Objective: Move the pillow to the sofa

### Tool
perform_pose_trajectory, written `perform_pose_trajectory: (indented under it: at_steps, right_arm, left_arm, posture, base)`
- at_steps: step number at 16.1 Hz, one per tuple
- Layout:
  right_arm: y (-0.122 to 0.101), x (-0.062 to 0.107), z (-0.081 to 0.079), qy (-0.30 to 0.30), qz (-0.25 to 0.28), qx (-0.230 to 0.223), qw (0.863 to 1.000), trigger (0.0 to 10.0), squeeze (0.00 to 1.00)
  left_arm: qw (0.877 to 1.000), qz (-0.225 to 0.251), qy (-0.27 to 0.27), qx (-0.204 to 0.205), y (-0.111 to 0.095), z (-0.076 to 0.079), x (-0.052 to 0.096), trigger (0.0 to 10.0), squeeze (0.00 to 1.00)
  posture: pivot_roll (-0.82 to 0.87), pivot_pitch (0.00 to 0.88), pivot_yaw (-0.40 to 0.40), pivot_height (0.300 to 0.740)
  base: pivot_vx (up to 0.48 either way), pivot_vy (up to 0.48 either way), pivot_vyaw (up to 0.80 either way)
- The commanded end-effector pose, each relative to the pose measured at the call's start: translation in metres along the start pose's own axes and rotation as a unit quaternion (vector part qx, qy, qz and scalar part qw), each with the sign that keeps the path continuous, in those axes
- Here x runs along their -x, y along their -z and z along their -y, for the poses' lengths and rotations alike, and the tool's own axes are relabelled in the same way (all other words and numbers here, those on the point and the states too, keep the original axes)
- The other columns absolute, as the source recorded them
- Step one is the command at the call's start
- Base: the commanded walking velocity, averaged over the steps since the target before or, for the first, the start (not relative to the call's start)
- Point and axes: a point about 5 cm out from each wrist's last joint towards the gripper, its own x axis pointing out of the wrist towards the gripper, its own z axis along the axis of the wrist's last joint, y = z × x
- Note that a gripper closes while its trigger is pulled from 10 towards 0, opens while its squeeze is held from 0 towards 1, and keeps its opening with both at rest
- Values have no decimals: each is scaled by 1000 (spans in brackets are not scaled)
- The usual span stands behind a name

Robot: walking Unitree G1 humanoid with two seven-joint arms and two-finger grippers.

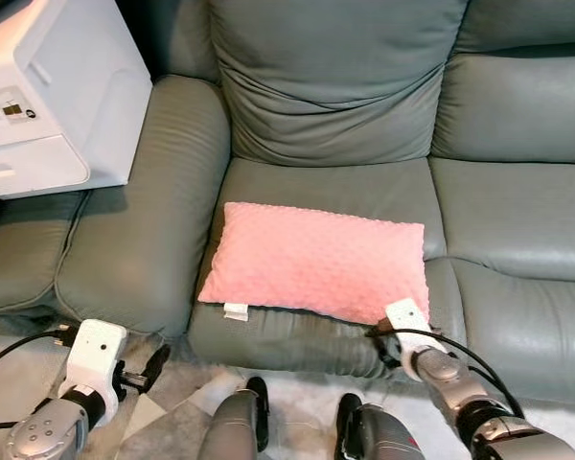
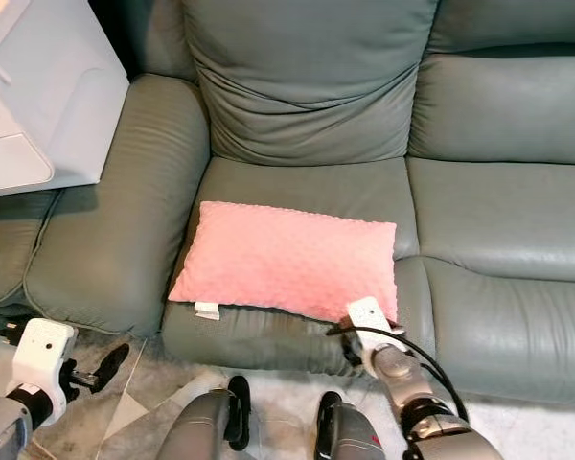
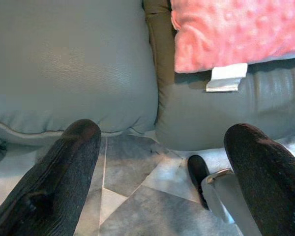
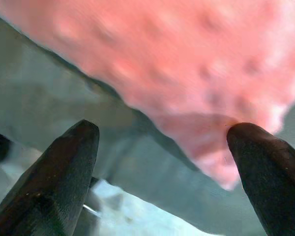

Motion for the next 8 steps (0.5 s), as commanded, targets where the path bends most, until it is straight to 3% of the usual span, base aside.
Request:
perform_pose_trajectory:
  at_steps: [1,5,8]
  right_arm:
    - [18,3,-2,7,-35,30,999,10000,0]
    - [14,4,19,71,-40,118,990,10000,0]
    - [9,3,27,96,-42,133,986,10000,0]
  left_arm:
    - [1000,-14,-10,-3,4,-6,6,10000,0]
    - [1000,-15,-11,-6,3,-6,6,10000,0]
    - [1000,-15,-12,-7,2,-6,6,10000,0]
  posture:
    - [258,327,140,740]
    - [259,330,142,740]
    - [261,332,140,740]
  base:
    - [0,0,0]
    - [0,0,0]
    - [0,0,0]
